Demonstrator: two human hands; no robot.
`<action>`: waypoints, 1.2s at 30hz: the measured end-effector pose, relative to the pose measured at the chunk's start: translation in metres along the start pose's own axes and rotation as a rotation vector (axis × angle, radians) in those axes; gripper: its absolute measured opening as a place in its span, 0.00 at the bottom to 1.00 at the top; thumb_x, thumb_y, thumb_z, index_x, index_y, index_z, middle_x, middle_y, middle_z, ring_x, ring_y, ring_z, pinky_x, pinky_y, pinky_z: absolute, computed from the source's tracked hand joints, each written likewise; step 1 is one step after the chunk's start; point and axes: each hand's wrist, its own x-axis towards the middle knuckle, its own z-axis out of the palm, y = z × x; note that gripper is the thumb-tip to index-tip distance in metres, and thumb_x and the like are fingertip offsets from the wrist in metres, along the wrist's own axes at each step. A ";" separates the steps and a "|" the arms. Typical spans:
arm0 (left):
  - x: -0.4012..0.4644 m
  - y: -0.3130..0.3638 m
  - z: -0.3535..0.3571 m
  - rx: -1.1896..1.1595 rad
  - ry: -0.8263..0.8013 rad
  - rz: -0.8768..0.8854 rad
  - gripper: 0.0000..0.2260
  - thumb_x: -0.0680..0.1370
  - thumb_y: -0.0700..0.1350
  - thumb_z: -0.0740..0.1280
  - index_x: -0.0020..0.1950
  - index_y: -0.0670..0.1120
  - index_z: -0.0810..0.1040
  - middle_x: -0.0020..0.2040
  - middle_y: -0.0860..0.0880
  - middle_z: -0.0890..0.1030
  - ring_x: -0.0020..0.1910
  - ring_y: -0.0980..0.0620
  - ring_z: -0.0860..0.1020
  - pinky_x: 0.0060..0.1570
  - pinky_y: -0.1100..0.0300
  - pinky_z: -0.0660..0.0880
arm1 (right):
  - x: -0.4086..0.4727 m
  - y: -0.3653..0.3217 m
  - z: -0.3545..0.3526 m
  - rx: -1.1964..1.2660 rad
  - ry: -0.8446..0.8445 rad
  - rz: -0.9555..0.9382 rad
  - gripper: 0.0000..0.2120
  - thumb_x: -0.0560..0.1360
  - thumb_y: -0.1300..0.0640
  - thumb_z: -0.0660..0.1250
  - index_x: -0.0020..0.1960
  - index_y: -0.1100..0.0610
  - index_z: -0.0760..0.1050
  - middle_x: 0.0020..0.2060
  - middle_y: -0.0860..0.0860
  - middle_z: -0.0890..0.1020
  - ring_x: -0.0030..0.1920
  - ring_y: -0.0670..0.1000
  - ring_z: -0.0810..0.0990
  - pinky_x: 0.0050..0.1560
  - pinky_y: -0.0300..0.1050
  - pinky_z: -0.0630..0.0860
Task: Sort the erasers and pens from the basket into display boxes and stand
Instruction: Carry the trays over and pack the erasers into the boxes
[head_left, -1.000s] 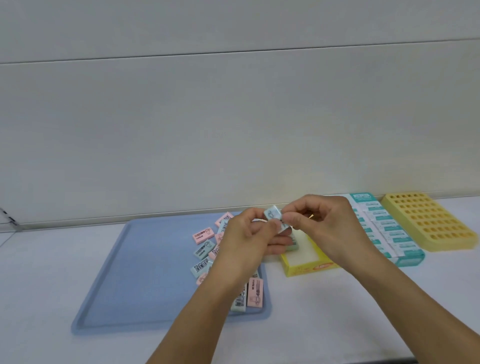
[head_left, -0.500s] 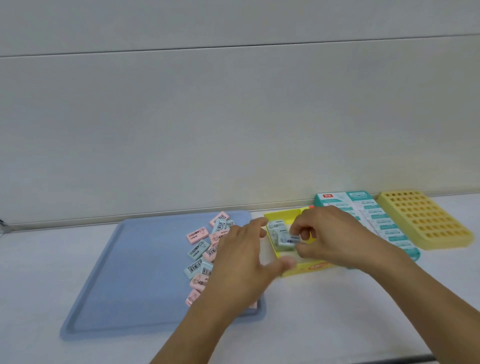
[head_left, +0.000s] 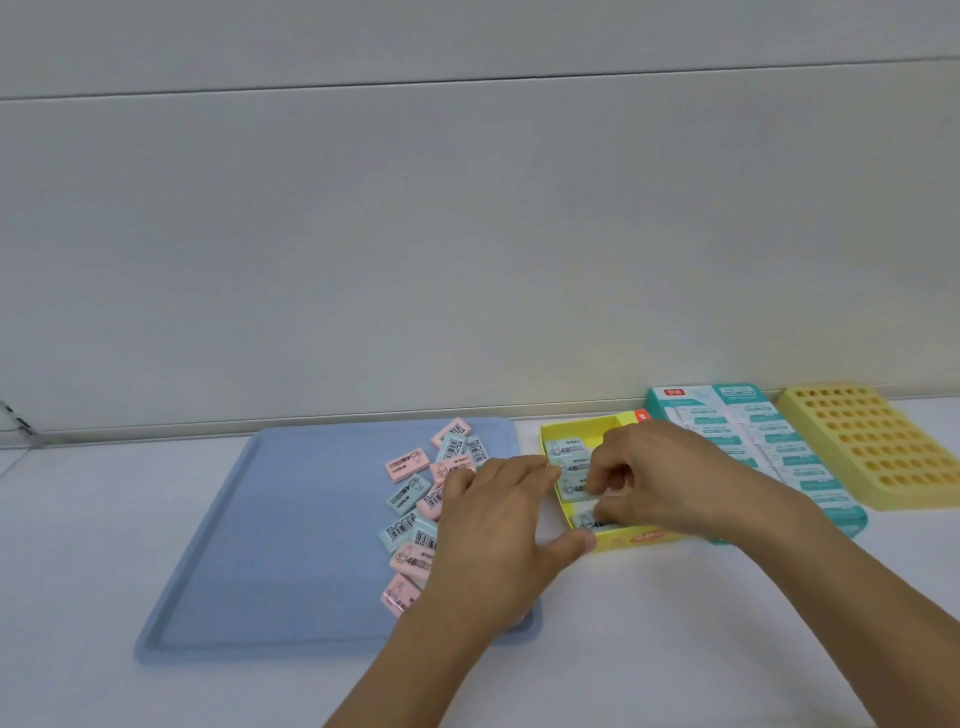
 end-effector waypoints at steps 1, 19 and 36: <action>0.000 0.000 -0.001 -0.004 0.002 0.003 0.43 0.62 0.73 0.42 0.73 0.58 0.66 0.73 0.61 0.65 0.71 0.59 0.61 0.65 0.58 0.52 | 0.000 0.001 -0.002 -0.041 -0.022 -0.008 0.08 0.67 0.45 0.72 0.45 0.45 0.80 0.39 0.41 0.77 0.41 0.43 0.75 0.40 0.39 0.72; -0.003 0.002 -0.003 0.000 -0.013 0.017 0.43 0.63 0.71 0.42 0.73 0.56 0.66 0.74 0.59 0.66 0.72 0.57 0.62 0.66 0.57 0.52 | 0.003 -0.003 0.007 -0.370 0.054 -0.132 0.13 0.78 0.46 0.58 0.47 0.49 0.80 0.41 0.47 0.79 0.46 0.51 0.75 0.49 0.42 0.65; 0.042 -0.085 -0.043 -0.063 0.036 -0.459 0.15 0.76 0.57 0.66 0.42 0.47 0.81 0.40 0.51 0.83 0.42 0.48 0.81 0.40 0.57 0.75 | 0.002 -0.009 0.004 -0.165 0.026 0.000 0.06 0.75 0.48 0.66 0.42 0.49 0.77 0.42 0.43 0.76 0.43 0.45 0.76 0.40 0.42 0.70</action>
